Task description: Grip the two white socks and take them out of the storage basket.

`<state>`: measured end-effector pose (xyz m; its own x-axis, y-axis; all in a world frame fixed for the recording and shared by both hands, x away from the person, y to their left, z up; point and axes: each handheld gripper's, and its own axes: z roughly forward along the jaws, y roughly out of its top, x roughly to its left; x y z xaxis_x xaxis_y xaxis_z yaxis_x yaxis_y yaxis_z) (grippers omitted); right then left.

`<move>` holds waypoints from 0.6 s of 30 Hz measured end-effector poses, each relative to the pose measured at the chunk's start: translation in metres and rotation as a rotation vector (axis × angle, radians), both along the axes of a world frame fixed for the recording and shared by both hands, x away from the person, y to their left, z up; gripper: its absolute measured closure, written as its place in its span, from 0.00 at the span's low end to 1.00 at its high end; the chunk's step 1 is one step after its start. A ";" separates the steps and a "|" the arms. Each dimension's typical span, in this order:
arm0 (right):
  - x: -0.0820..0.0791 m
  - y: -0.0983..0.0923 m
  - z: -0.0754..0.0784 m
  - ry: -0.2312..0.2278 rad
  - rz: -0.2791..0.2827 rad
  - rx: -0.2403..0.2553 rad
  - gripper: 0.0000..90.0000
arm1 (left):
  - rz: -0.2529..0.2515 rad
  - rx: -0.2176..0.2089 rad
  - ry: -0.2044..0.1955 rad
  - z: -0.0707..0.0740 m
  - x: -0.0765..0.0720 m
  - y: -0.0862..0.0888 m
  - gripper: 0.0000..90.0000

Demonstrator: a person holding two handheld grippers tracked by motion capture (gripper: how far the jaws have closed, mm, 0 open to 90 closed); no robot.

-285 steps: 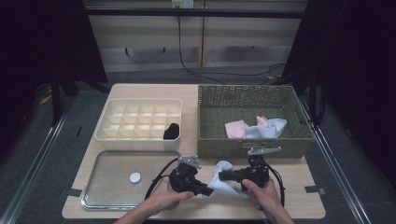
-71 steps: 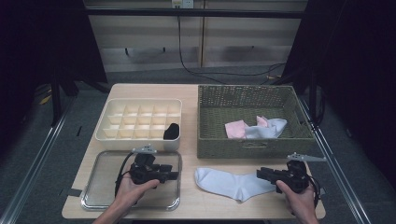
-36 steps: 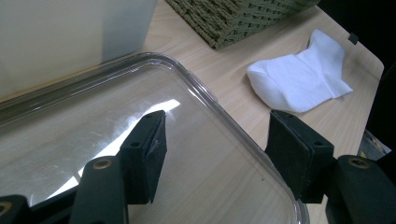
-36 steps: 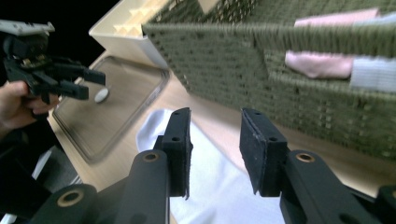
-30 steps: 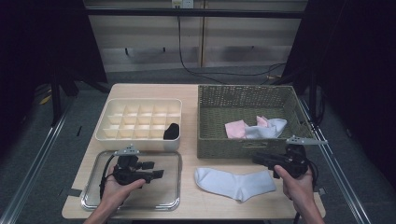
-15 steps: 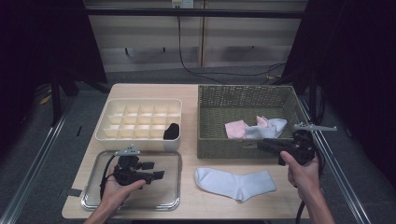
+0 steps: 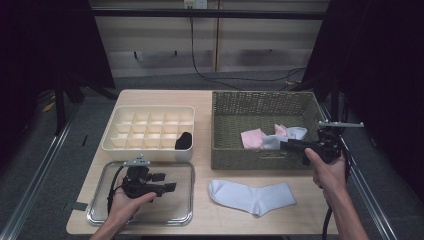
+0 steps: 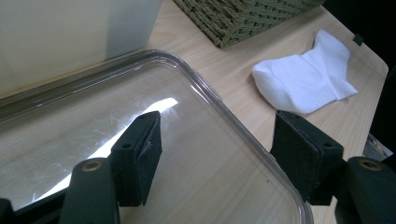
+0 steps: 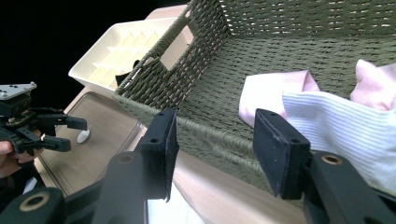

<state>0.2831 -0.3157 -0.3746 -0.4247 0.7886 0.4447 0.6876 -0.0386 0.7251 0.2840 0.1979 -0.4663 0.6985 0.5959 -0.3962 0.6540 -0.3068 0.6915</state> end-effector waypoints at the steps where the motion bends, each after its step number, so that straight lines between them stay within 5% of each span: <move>1: 0.002 0.000 0.001 0.006 0.001 -0.005 0.55 | -0.005 0.003 0.003 -0.001 0.001 0.000 0.37; 7: 0.020 -0.005 0.002 0.015 -0.010 -0.018 0.59 | -0.022 0.019 -0.008 -0.001 0.000 -0.001 0.36; 18: 0.029 -0.018 -0.003 0.035 -0.044 -0.035 0.62 | -0.025 0.006 -0.012 0.002 -0.002 -0.002 0.36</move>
